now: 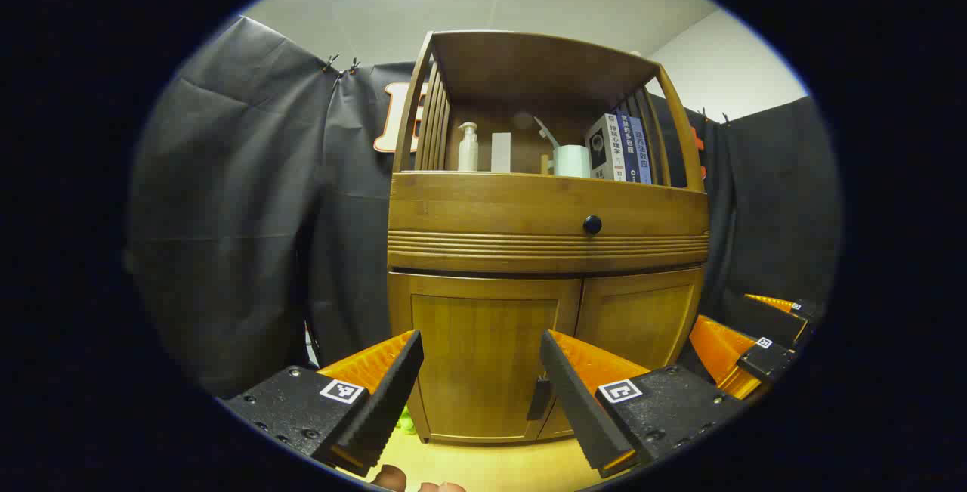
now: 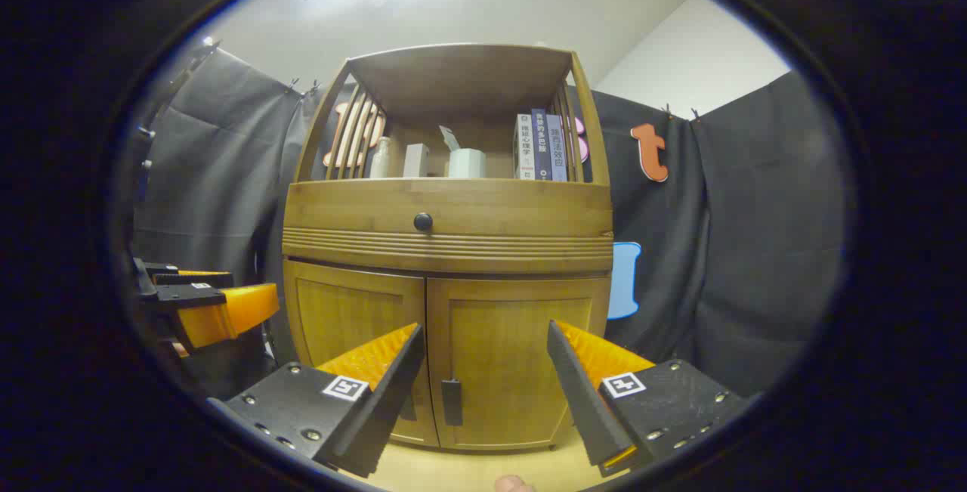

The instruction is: Open the right door of the double-door shoe cabinet with the right hand, and open the left door with the left hand.

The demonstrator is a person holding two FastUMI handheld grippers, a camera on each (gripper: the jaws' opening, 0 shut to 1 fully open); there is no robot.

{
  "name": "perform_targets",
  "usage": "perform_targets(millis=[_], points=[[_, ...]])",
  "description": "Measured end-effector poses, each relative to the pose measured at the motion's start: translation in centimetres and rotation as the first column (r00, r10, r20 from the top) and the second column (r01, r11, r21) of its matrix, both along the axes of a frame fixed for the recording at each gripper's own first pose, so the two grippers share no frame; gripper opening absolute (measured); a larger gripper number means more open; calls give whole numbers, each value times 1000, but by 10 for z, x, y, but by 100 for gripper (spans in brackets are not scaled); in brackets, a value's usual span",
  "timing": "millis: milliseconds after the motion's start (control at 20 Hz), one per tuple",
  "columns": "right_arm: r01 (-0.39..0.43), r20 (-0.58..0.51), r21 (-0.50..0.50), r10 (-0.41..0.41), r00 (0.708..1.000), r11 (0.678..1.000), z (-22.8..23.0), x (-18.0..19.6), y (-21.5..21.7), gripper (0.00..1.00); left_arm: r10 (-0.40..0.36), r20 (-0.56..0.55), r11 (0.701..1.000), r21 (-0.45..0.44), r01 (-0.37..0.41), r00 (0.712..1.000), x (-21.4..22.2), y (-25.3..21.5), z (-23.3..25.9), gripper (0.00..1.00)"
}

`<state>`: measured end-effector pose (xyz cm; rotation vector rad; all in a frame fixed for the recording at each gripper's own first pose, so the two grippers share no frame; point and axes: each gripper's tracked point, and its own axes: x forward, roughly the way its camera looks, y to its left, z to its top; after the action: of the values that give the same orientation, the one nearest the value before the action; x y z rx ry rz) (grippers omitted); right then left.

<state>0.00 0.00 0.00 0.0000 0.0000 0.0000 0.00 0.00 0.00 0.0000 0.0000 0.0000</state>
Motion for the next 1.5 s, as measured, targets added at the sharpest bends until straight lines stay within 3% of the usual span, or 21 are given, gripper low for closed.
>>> perform_targets(millis=[950, 1450, 1500], points=[[-59, -68, 13, 59, 996, 998, -34, 17, 31, 98, 58, -12, 998, 26, -58, 998, -5, 23, -3, 94], [-82, -210, -27, 74, 975, 996, -125, 74, 48, 96, 160, -20, 987, 27, -160, 987, -6, 65, -5, 94], [-80, -225, -37, 70, 972, 996, -137, 79, 48, 89, 176, -20, 984, 26, -176, 984, -8, 70, -5, 94]])
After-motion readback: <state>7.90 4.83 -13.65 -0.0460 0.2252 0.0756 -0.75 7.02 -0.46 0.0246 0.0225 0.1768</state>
